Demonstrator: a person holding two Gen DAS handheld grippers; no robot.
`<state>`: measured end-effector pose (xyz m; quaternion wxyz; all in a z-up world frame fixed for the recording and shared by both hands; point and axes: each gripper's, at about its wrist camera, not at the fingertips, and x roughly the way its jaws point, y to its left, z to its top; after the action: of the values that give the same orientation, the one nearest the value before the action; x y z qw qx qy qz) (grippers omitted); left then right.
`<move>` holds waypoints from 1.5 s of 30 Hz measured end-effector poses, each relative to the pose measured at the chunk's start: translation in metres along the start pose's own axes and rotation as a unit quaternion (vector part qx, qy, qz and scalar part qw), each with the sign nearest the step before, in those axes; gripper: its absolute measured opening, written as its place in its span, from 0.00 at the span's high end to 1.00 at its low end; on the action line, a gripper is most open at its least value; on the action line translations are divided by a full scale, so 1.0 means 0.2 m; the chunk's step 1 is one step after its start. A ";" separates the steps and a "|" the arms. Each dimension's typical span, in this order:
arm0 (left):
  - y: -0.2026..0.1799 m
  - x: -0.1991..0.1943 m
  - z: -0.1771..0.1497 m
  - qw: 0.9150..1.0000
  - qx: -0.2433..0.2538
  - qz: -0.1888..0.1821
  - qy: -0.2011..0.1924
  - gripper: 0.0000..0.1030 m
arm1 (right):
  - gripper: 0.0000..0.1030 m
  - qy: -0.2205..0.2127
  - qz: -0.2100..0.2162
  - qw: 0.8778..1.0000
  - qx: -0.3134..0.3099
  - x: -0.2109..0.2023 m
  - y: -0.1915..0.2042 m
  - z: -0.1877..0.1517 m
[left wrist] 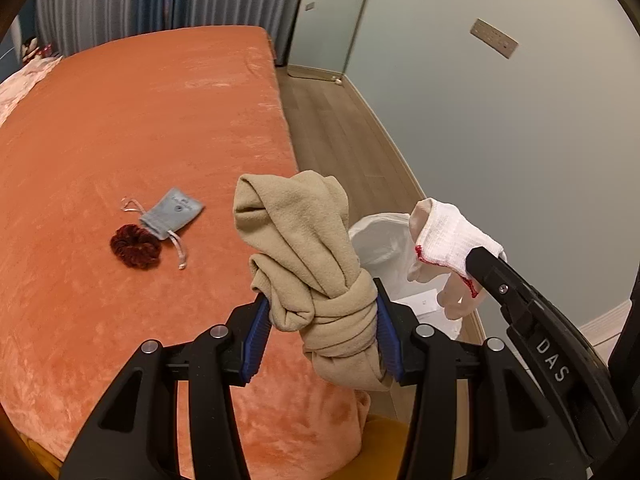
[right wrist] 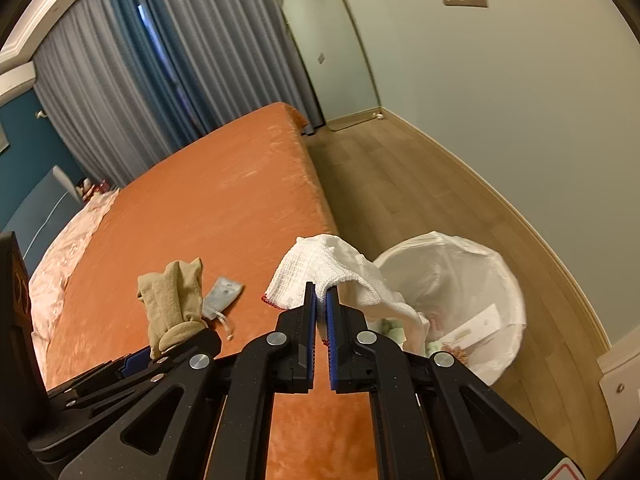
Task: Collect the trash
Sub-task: 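Carry the beige stocking and white glove to the wastebasket and release both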
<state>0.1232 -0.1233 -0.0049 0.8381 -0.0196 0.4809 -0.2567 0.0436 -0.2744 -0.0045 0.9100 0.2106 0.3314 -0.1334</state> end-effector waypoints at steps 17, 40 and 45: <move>-0.40 0.19 0.08 0.993 0.072 -0.091 0.021 0.53 | 0.95 -0.010 -0.052 0.998 0.034 -0.03 -0.35 0.07; -0.29 0.20 0.15 0.999 0.033 -0.037 -0.004 0.33 | 0.90 0.001 -0.066 0.997 0.032 0.04 -0.39 0.13; -0.23 0.17 0.15 0.999 0.028 -0.019 -0.014 0.32 | 0.78 -0.003 -0.067 0.997 0.023 0.04 -0.36 0.13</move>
<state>0.1422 -0.1851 -0.0026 0.8402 -0.0085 0.4610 -0.2854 0.0370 -0.3505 -0.0124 0.8950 0.2080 0.3389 -0.2023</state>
